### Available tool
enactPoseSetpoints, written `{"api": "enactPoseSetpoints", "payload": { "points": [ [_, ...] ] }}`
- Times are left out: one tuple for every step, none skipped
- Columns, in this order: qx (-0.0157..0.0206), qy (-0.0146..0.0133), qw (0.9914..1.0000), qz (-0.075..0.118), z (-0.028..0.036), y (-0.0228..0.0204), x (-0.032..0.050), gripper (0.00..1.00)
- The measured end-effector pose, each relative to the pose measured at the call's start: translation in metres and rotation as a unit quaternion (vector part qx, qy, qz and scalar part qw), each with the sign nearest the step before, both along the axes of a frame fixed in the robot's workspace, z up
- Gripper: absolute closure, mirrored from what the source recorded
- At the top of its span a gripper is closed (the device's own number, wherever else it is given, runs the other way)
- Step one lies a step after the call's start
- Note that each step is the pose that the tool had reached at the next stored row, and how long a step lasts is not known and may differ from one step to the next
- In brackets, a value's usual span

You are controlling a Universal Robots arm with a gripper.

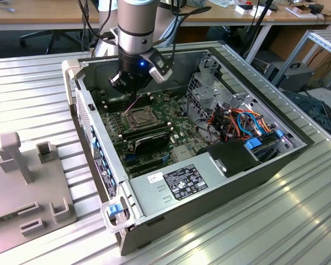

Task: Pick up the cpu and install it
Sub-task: 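Install the first cpu locking lever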

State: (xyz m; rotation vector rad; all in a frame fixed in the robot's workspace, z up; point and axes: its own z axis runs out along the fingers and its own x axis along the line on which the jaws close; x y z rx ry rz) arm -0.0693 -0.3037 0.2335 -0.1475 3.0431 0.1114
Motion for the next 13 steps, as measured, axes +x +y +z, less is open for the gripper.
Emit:
{"api": "enactPoseSetpoints", "payload": {
  "points": [
    [0.0000,0.0000,1.00000,-0.002,-0.0038,0.0000,0.0031,0.89],
    [-0.0001,0.0001,1.00000,-0.002,-0.0057,0.0000,0.0051,0.89],
    [-0.0001,0.0001,1.00000,-0.002,-0.0057,-0.0001,0.0051,0.89],
    [0.0000,0.0000,1.00000,-0.002,-0.0058,-0.0001,0.0051,0.89],
    [0.0001,0.0000,1.00000,-0.002,-0.0061,0.0000,0.0052,0.89],
    [0.0002,-0.0002,1.00000,-0.002,-0.0068,0.0000,0.0052,0.89],
    [0.0000,0.0000,1.00000,-0.002,-0.0075,0.0000,0.0052,0.89],
    [-0.0001,0.0001,1.00000,-0.002,-0.0082,0.0000,0.0053,0.89],
    [0.0000,0.0001,1.00000,-0.002,-0.0098,0.0000,0.0055,0.89],
    [0.0000,0.0002,1.00000,-0.002,-0.0111,0.0000,0.0058,0.89],
    [0.0000,0.0005,1.00000,-0.002,-0.0130,-0.0001,0.0064,0.89],
    [-0.0001,0.0007,1.00000,-0.002,-0.0139,-0.0001,0.0070,0.89],
    [-0.0001,0.0010,1.00000,-0.002,-0.0145,-0.0001,0.0077,0.89]
  ]
}}
